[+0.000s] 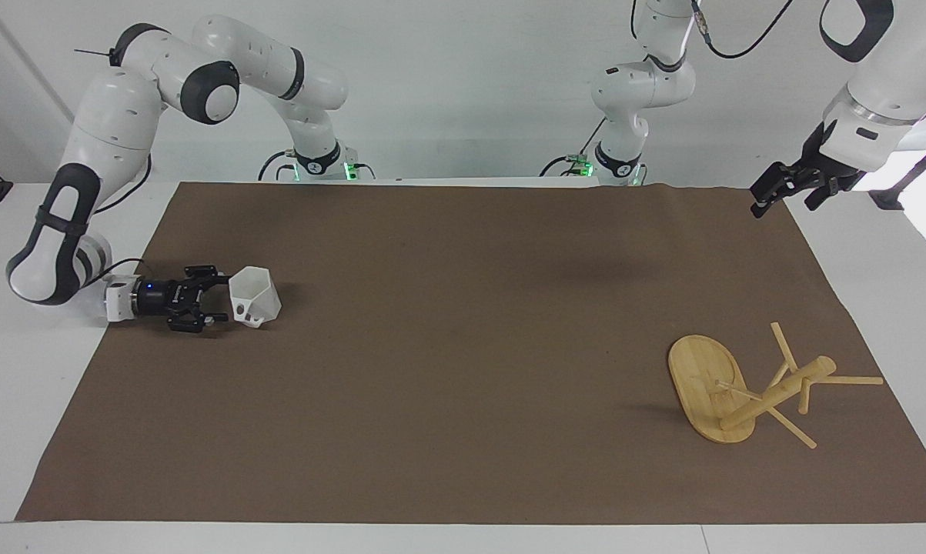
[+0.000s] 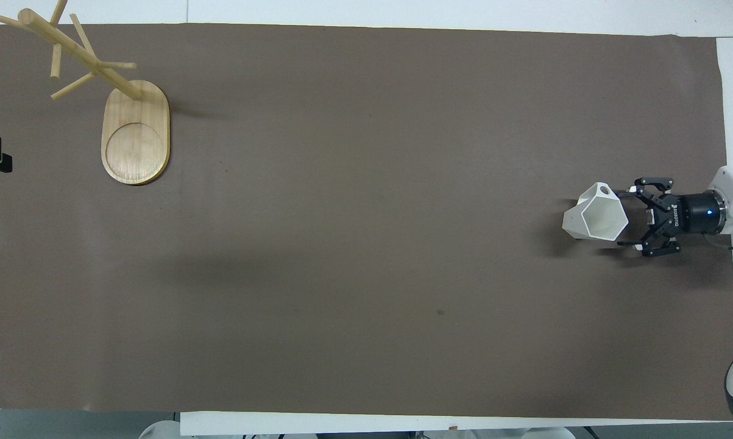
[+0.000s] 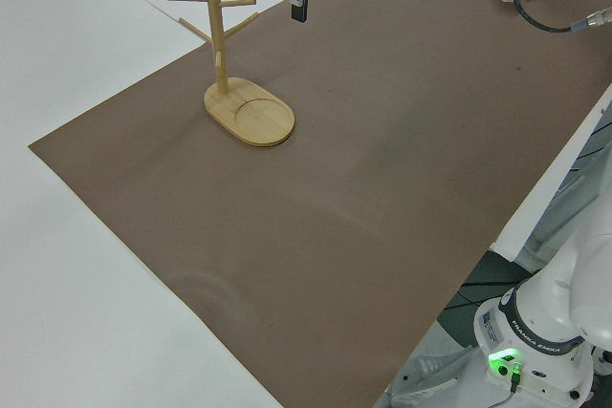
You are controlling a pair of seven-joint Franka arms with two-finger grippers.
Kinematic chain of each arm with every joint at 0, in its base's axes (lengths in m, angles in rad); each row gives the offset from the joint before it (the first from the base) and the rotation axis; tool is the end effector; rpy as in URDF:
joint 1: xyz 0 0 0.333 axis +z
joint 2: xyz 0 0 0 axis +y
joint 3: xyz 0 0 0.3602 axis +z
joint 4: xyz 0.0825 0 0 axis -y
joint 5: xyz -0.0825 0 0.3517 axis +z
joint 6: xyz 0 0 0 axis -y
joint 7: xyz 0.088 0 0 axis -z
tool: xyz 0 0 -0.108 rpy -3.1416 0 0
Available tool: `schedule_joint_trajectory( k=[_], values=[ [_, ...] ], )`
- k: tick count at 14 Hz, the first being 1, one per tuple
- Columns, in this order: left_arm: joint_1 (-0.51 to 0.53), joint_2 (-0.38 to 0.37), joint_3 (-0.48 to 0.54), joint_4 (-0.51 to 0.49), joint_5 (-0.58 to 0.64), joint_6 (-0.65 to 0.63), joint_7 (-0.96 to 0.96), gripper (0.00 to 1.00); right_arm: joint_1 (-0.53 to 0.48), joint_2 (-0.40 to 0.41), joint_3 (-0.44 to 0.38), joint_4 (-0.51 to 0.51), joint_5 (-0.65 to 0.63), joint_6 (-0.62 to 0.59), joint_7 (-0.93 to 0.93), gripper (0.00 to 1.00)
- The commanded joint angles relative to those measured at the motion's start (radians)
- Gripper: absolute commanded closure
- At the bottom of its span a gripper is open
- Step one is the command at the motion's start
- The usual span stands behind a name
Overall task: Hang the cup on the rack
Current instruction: 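Close the right gripper on the white mug's body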
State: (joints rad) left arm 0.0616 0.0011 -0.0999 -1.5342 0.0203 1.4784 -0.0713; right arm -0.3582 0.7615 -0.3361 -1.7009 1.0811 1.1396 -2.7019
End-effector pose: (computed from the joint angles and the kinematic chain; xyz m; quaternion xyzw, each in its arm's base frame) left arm 0.5129 -0.0173 0.6752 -0.9994 -0.0171 0.0278 0.0116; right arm 0.5241 -0.2411 0.2390 -0.5142 -0.5545 -0.4611 0.4642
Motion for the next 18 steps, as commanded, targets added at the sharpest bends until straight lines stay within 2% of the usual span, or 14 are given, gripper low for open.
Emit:
schedule_joint_trajectory(
  k=[1,6,18],
  values=[
    [0.004,-0.024,0.002,-0.021,0.000,-0.009,0.004,0.00,0.018,-0.025,0.005,-0.046,0.008,0.023,-0.021,0.00],
    [0.004,-0.024,0.002,-0.021,0.000,-0.009,0.004,0.00,0.042,-0.037,0.005,-0.103,0.006,0.023,-0.058,0.00],
    [0.003,-0.024,0.002,-0.021,0.000,-0.009,0.004,0.00,0.058,-0.050,0.006,-0.123,0.031,0.020,-0.058,0.00]
  ],
)
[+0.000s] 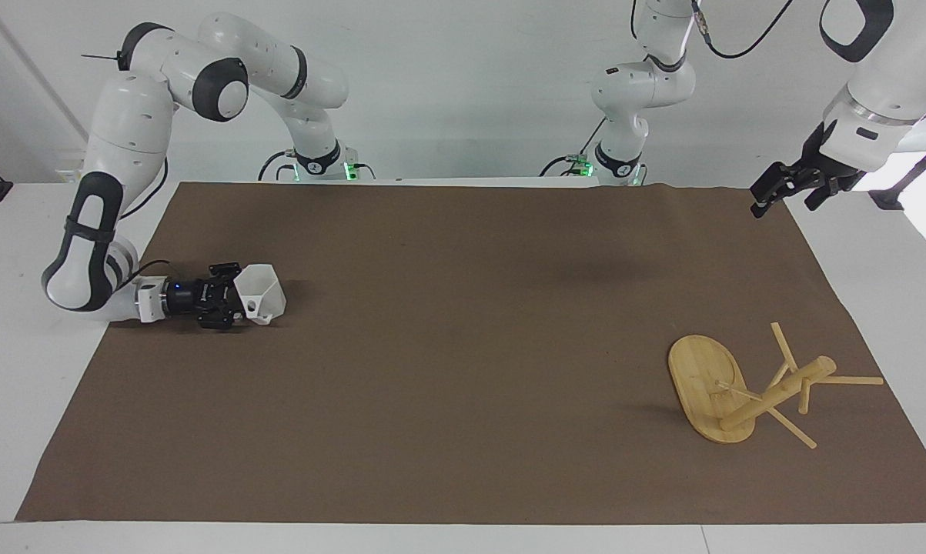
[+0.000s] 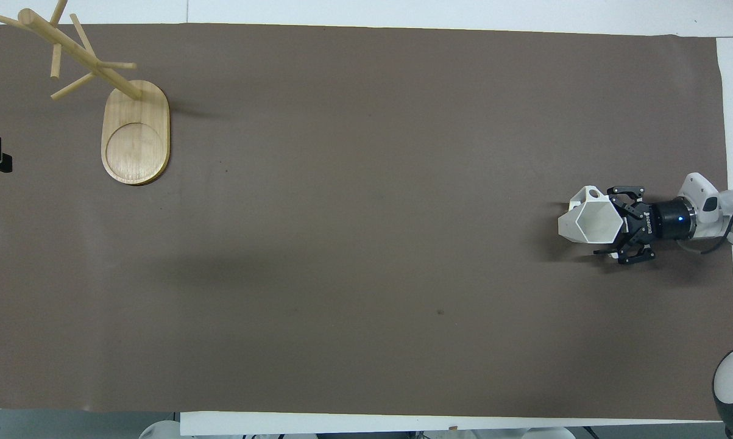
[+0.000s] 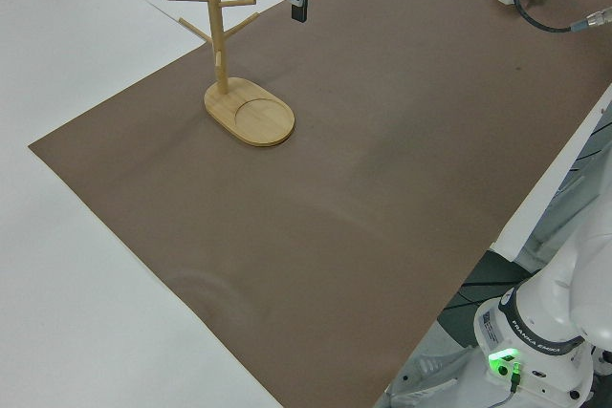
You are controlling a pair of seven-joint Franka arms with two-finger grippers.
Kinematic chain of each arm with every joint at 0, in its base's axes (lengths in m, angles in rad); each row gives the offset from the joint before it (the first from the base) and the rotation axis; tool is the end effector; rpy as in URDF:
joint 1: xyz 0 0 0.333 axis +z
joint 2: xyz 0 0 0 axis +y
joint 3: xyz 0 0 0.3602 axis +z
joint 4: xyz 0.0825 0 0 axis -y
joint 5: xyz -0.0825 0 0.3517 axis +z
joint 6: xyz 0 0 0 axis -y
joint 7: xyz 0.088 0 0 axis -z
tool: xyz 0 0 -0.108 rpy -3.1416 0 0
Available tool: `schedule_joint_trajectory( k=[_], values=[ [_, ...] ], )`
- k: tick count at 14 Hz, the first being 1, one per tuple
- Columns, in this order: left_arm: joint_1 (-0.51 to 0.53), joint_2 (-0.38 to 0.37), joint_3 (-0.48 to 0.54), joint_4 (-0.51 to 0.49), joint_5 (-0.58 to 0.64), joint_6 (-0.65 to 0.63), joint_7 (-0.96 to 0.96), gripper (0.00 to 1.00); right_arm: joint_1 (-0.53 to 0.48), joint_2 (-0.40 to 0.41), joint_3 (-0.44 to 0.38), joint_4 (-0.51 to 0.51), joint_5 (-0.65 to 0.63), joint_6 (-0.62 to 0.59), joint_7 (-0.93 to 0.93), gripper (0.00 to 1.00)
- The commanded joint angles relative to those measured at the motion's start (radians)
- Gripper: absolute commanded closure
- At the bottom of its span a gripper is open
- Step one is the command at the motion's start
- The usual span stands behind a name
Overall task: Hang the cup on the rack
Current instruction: 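Close the right gripper on the white mug's body, then carry the mug with the right gripper toward the left gripper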
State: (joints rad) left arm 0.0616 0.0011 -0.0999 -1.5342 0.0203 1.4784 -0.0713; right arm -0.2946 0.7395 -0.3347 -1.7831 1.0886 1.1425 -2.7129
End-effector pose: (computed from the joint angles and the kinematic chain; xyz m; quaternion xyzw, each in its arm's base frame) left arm 0.5129 -0.0173 0.6752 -0.9994 -0.0171 0.0278 0.0116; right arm 0.5189 -0.1992 0.2310 -0.5009 -0.5485 -0.4542 0.4919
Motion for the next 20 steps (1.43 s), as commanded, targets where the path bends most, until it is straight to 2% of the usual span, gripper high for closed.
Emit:
schedule_joint_trajectory(
  k=[1,6,20],
  values=[
    [0.003,-0.024,0.002,-0.021,0.000,-0.009,0.004,0.00,-0.008,-0.026,0.003,-0.042,0.055,0.023,-0.039,0.00],
    [0.003,-0.024,0.002,-0.021,0.000,-0.009,0.004,0.00,0.012,-0.026,0.003,-0.044,0.128,0.046,-0.013,0.00],
    [0.001,-0.024,0.002,-0.021,0.000,-0.009,0.004,0.00,0.052,-0.038,0.003,-0.110,0.117,0.025,-0.074,0.00]
  ],
)
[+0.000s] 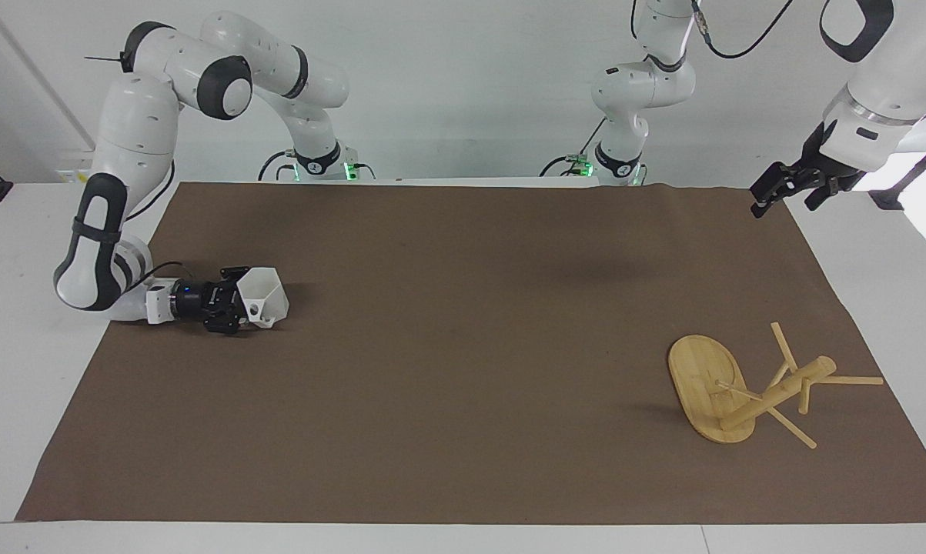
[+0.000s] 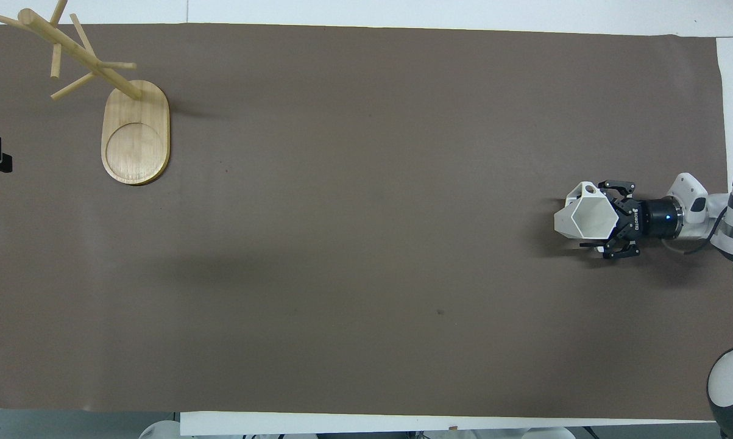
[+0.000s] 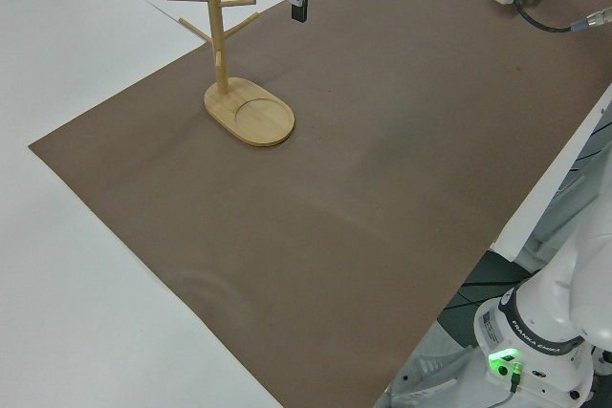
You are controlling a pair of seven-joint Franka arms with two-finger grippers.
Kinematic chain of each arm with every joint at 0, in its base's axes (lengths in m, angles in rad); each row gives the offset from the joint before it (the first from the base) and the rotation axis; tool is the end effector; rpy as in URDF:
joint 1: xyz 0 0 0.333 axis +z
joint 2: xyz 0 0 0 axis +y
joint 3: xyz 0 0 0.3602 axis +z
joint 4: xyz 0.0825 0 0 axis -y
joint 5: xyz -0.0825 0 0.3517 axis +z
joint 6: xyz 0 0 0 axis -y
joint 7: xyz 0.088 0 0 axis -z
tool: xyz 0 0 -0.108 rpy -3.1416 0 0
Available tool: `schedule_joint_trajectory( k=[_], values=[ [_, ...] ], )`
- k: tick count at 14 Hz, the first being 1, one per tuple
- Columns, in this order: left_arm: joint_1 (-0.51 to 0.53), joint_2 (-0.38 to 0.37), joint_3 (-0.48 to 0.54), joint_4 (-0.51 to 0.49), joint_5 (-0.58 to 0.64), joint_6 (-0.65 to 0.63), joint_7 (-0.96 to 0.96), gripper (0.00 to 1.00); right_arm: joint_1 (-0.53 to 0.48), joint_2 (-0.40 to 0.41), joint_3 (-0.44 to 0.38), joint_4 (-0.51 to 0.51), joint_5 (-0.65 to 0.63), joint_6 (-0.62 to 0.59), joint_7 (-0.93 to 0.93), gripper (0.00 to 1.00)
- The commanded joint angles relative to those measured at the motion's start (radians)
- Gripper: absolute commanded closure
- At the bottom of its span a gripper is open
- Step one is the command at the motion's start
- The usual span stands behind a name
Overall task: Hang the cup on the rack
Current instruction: 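Carry the mug with the right gripper toward the left gripper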
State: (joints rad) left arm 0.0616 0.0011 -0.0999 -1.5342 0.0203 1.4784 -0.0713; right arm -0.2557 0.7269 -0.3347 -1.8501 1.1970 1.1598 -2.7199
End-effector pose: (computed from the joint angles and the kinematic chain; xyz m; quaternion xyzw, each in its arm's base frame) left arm 0.5129 -0.0173 0.6752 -0.9994 -0.0171 0.0278 0.0116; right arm 0.5222 -0.1728 0.2264 -0.5019 -0.5204 -0.4899 0.4871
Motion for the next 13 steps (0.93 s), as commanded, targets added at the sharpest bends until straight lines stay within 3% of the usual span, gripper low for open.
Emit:
schedule_joint_trajectory(
  k=[1,6,7,8,9,11,13],
  values=[
    [0.001,-0.024,0.002,-0.021,0.000,-0.009,0.004,0.00,0.016,-0.027,0.003,-0.043,0.007,0.011,-0.069,0.00],
    [0.001,-0.026,0.002,-0.021,0.000,-0.010,0.004,0.00,0.049,-0.026,0.003,-0.054,0.018,0.020,-0.066,0.00],
    [0.004,-0.024,0.002,-0.021,0.000,-0.012,0.004,0.00,0.049,-0.026,0.003,-0.052,0.018,0.021,-0.067,0.17],
    [0.004,-0.026,0.003,-0.023,0.000,-0.021,0.001,0.00,0.049,-0.026,0.003,-0.054,0.018,0.021,-0.064,0.51],
    [0.006,-0.029,0.002,-0.026,0.000,-0.032,-0.001,0.00,0.050,-0.027,0.003,-0.054,0.018,0.024,-0.055,0.79],
    [0.004,-0.029,0.002,-0.024,0.000,-0.029,0.001,0.00,0.082,-0.027,0.003,-0.052,0.021,0.035,-0.031,0.97],
    [0.003,-0.029,0.002,-0.024,0.000,-0.026,0.004,0.00,0.134,-0.035,0.005,-0.058,0.071,0.058,0.006,1.00]
  ],
)
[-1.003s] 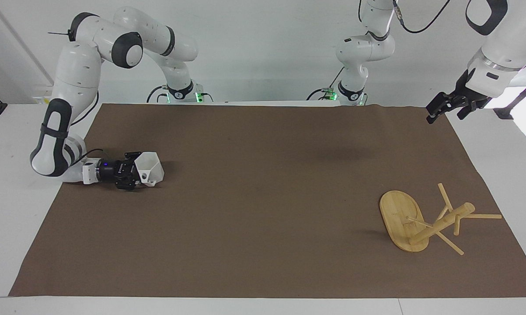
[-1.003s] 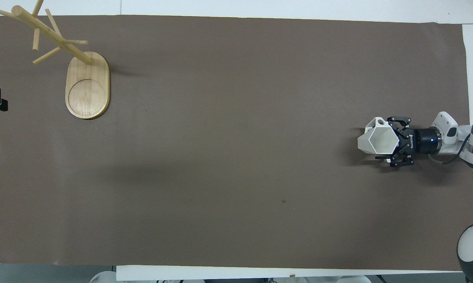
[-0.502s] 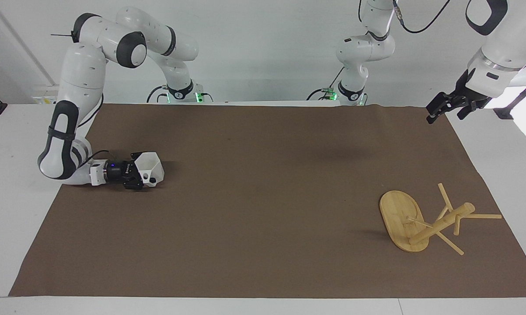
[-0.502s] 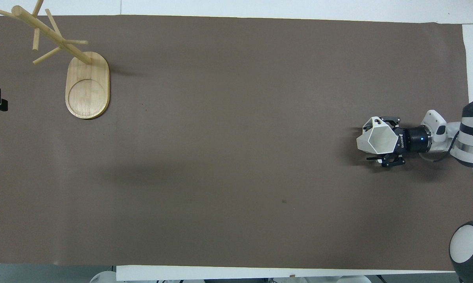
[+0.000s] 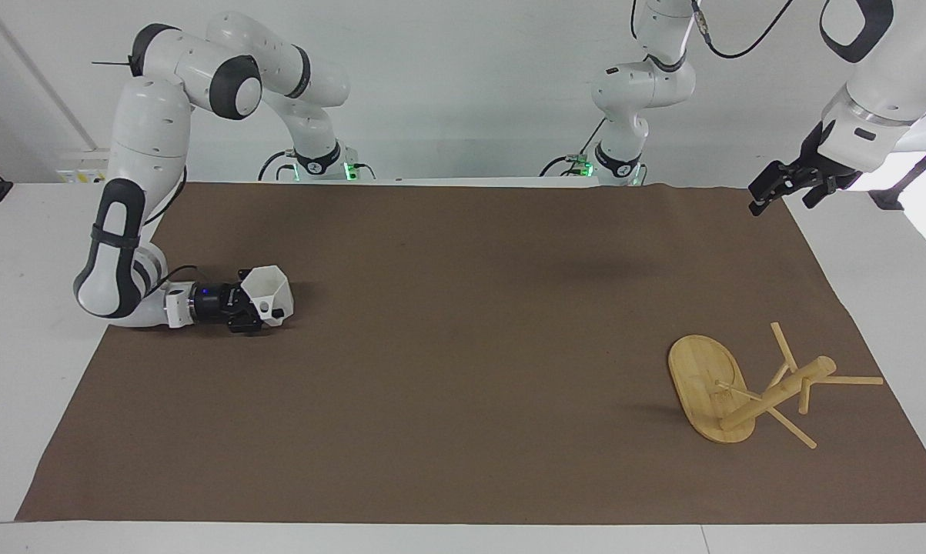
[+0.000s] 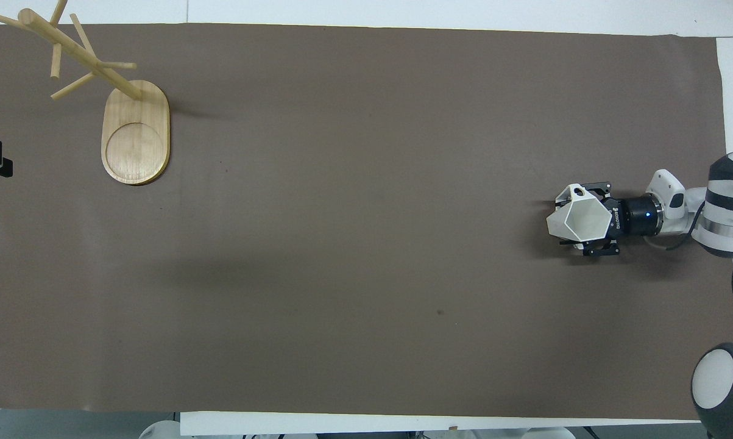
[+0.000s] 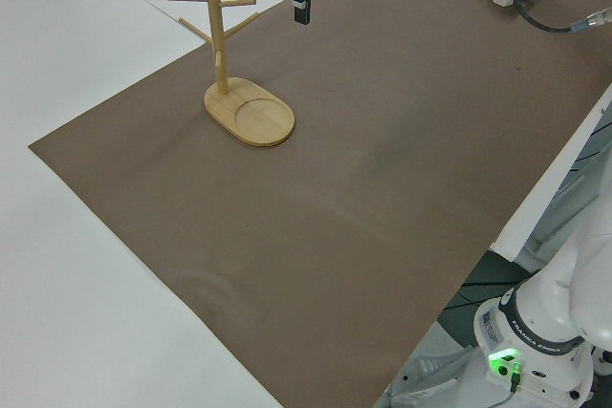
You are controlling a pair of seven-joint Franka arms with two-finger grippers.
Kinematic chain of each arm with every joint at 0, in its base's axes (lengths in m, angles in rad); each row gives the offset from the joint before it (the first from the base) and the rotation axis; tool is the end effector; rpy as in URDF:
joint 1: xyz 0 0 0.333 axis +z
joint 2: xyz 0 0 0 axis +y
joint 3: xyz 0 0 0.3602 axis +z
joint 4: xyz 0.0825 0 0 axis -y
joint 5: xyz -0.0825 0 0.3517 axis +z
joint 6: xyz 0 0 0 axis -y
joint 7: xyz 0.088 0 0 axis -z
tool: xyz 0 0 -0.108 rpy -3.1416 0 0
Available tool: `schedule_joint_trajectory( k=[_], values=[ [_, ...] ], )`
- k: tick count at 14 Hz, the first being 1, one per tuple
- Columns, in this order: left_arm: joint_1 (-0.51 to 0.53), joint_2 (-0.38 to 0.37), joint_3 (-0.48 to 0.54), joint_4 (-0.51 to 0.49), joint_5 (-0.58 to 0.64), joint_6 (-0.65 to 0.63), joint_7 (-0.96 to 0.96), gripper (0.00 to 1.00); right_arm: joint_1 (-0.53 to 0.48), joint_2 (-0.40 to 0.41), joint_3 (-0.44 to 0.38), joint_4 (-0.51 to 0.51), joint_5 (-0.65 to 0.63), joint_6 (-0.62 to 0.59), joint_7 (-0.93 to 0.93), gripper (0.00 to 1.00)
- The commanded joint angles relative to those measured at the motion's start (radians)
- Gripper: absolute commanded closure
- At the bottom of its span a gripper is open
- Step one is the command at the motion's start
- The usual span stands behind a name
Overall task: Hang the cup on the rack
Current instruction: 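Carry the mug with the right gripper toward the left gripper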
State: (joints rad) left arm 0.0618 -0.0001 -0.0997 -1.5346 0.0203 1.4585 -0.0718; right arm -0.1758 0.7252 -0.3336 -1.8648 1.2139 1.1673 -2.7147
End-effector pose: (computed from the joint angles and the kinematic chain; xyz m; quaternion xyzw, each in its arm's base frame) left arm 0.5102 -0.0170 0.6741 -0.9991 -0.0177 0.0374 0.0122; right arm 0.5327 -0.1293 0.2240 -0.4865 -0.5315 -0.4745 0.5056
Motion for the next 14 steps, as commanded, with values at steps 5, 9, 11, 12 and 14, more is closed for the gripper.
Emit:
schedule_joint_trajectory(
  k=[5,9,11,12,14],
  values=[
    [0.003,-0.038,0.003,-0.044,0.004,-0.012,-0.028,0.00,0.247,-0.170,0.004,-0.155,0.257,0.205,0.151,1.00],
    [0.003,-0.052,0.003,-0.073,0.004,0.000,-0.036,0.00,0.445,-0.178,0.002,-0.154,0.496,0.320,0.255,1.00],
    [0.001,-0.052,0.002,-0.073,0.004,0.005,-0.039,0.00,0.550,-0.181,0.002,-0.145,0.609,0.386,0.303,1.00],
    [-0.003,-0.052,0.003,-0.081,0.004,0.016,-0.040,0.00,0.593,-0.190,0.001,-0.139,0.649,0.426,0.335,1.00],
    [-0.010,-0.075,0.000,-0.131,0.004,0.084,-0.089,0.00,0.677,-0.211,0.002,-0.111,0.706,0.543,0.386,1.00]
  ],
)
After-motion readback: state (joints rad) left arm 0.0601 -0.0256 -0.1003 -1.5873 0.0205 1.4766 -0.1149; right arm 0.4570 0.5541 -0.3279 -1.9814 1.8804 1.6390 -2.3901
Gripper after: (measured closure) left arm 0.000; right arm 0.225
